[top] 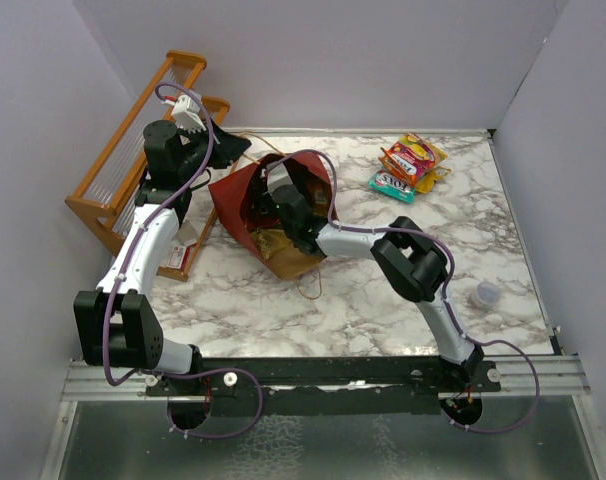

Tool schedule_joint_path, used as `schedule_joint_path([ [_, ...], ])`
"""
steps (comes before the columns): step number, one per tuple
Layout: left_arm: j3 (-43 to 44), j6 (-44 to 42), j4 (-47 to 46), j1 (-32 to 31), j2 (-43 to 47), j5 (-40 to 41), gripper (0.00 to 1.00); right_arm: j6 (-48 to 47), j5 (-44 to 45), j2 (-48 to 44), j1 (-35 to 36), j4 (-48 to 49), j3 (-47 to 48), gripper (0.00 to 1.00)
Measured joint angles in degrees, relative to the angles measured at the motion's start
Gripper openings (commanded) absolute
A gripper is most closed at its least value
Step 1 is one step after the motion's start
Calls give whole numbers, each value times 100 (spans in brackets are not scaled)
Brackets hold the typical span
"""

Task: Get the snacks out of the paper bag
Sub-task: Take out the snack from the paper bag.

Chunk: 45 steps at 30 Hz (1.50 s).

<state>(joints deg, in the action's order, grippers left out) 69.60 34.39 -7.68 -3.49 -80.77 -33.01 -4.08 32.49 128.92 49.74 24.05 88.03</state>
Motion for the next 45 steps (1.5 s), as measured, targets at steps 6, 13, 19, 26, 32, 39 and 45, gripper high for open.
schedule_joint_path([
  [6, 0, 0, 0, 0, 0, 0, 0, 92, -129, -48, -11, -98, 0, 47],
  [13, 0, 0, 0, 0, 0, 0, 0, 216, -374, -498, 11, -374, -275, 42],
  [19, 0, 0, 0, 0, 0, 0, 0, 289, -505, -981, 133, -455, -603, 38],
  [26, 0, 2, 0, 0, 0, 0, 0, 861, -1187, -2087, 258, -656, -1692, 35],
  [32, 0, 2, 0, 0, 0, 0, 0, 1287, -1873, -3265, 308, -892, -2653, 36],
  [39, 0, 0, 2, 0, 0, 0, 0, 1298, -2699, -4819, 310, -1388, -3206, 38],
  [45, 0, -2, 4, 0, 0, 2, 0, 813, -2680, -6301, 310, -2013, -3279, 41],
])
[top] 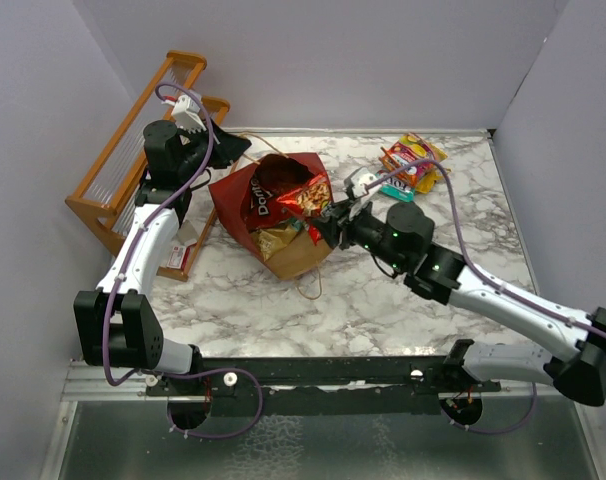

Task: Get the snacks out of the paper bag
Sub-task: Take out the snack from the paper bag, then place the snack at the center of the board.

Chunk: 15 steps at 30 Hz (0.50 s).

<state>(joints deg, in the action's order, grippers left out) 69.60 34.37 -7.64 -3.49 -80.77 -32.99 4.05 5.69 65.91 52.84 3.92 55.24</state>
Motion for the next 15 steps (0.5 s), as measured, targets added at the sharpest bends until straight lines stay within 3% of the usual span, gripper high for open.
schedule_joint_path([
  [4, 0, 0, 0, 0, 0, 0, 0, -636, 896, -544, 9, -103, 133, 42],
  [8, 0, -4, 0, 0, 0, 0, 0, -1233, 2111, -472, -184, 31, 192, 42],
  [15, 0, -20, 2, 0, 0, 0, 0, -769, 2376, 393, -2164, -90, 155, 41],
])
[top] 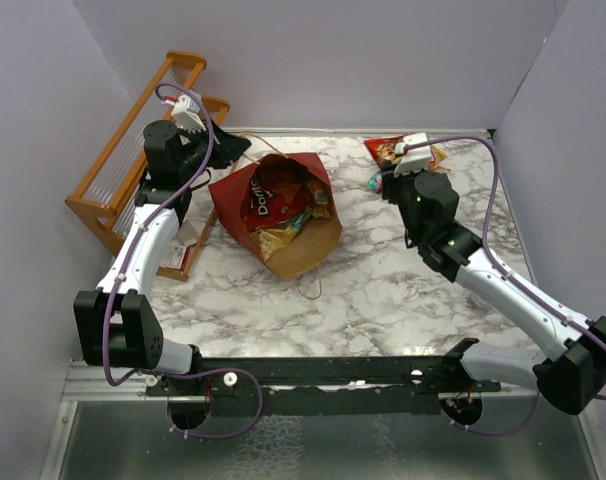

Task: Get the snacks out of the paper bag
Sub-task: Place the snack at the center of the board.

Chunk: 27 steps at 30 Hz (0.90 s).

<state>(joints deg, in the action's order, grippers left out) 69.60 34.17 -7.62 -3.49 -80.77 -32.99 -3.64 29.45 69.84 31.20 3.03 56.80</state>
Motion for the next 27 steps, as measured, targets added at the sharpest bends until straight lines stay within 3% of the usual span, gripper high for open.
schedule_joint_path([
  [11, 0, -17, 55, 0, 0, 2, 0, 1294, -876, 2170, -1003, -7, -356, 43],
  [18, 0, -17, 92, 0, 0, 2, 0, 1633, -1141, 2570, -1187, 168, -505, 49],
  [23, 0, -15, 92, 0, 0, 2, 0, 1639, -1147, 2693, -1270, 275, -531, 60],
  [27, 0, -20, 92, 0, 0, 4, 0, 1626, -1300, 2599, -1325, 199, -520, 76],
])
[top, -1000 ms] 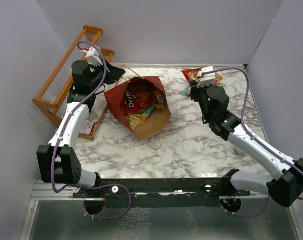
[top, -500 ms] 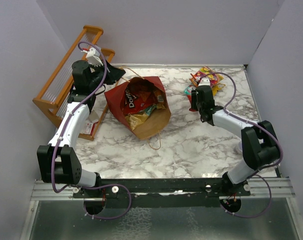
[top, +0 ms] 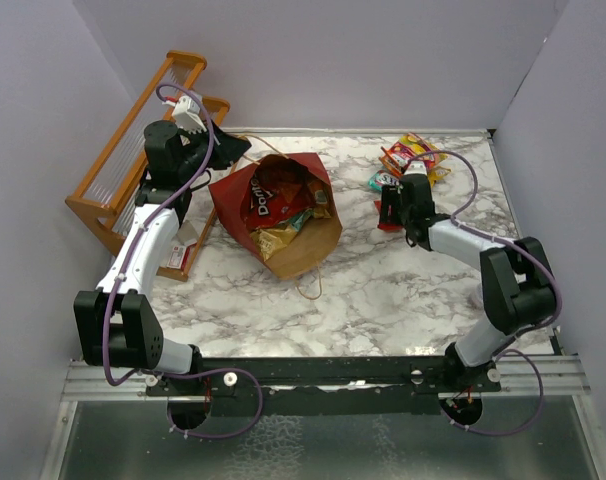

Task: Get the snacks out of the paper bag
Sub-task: Place the snack at the center of the board, then take out the snack from the paper bag.

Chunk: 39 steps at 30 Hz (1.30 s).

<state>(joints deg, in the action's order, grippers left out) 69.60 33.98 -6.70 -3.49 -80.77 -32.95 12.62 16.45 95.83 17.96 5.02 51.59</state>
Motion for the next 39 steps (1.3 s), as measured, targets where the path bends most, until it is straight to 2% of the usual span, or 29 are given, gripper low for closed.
schedule_joint_path([
  [5, 0, 11, 0, 0, 0, -2, 0, -127, -595, -1019, -9, -354, -13, 100],
  [9, 0, 46, -11, 0, -2, -7, 0, -282, -1460, -2321, -9, 50, -315, 99],
  [12, 0, 79, -13, 0, -2, -4, 0, -339, -2396, -2999, -4, 754, -1108, 99],
  [17, 0, 81, -13, 0, -2, -2, 0, -461, -3556, -3132, 348, 1207, -2208, 97],
  [19, 0, 83, -15, 0, -2, -4, 0, -756, -3823, -3163, 793, 1209, -2288, 92],
  [21, 0, 85, -15, 0, -2, -4, 0, -1189, -4057, -3180, 1235, 1266, -2186, 90],
  [24, 0, 85, -15, 0, -2, -2, 0, -1980, -4376, -3097, 1834, 1266, -1821, 90],
  [28, 0, 76, -13, 0, -2, 0, 0, -2966, -4369, -2527, 2498, 1263, -1174, 88],
  [31, 0, 31, -9, 0, -2, 0, 0, -3543, -4124, -1834, 2905, 1274, -739, 76],
  [37, 0, -223, -7, 2, 11, 0, 0, -3681, -3390, -369, 3121, 1556, 127, 57],
  [39, 0, -376, -2, 0, 63, 0, 0, -3539, -3077, 98, 3121, 1731, 409, 56],
])
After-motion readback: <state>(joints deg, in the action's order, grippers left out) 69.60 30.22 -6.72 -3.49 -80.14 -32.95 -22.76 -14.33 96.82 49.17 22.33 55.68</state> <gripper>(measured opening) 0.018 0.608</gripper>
